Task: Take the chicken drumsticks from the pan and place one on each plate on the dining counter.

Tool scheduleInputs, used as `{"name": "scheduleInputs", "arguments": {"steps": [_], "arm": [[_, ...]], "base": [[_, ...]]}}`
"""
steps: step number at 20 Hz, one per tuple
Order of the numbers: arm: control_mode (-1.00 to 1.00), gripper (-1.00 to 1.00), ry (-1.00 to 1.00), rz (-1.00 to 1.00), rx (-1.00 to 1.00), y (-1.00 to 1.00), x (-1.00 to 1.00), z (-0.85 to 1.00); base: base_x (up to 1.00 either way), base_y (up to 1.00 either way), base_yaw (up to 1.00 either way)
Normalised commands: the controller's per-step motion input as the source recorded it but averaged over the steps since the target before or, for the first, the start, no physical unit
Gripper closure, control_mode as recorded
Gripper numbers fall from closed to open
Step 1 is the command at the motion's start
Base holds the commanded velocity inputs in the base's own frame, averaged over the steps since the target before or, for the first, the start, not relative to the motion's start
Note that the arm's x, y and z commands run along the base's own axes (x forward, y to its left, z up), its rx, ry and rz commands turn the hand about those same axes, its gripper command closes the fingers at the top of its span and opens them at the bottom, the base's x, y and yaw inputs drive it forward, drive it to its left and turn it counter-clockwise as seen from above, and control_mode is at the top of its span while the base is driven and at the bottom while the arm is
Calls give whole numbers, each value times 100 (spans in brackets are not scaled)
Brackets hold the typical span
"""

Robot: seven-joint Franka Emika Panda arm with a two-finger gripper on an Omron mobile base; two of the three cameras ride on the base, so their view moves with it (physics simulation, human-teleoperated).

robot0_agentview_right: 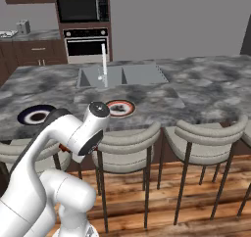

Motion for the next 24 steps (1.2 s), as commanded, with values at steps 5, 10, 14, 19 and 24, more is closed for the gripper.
{"name": "scheduleInputs", "arguments": {"steps": [5,10,14,19,24], "arm": [[100,100,0,0,0,0,0,0],[100,100,0,0,0,0,0,0],[100,100,0,0,0,0,0,0],[-100,100,0,9,3,-24,17,0],[-100,100,0,11,8,-70,54,0]], "base": [[56,-20,42],[50,-33,42],[39,-48,43],[21,-36,24],[0,0,0]]}}
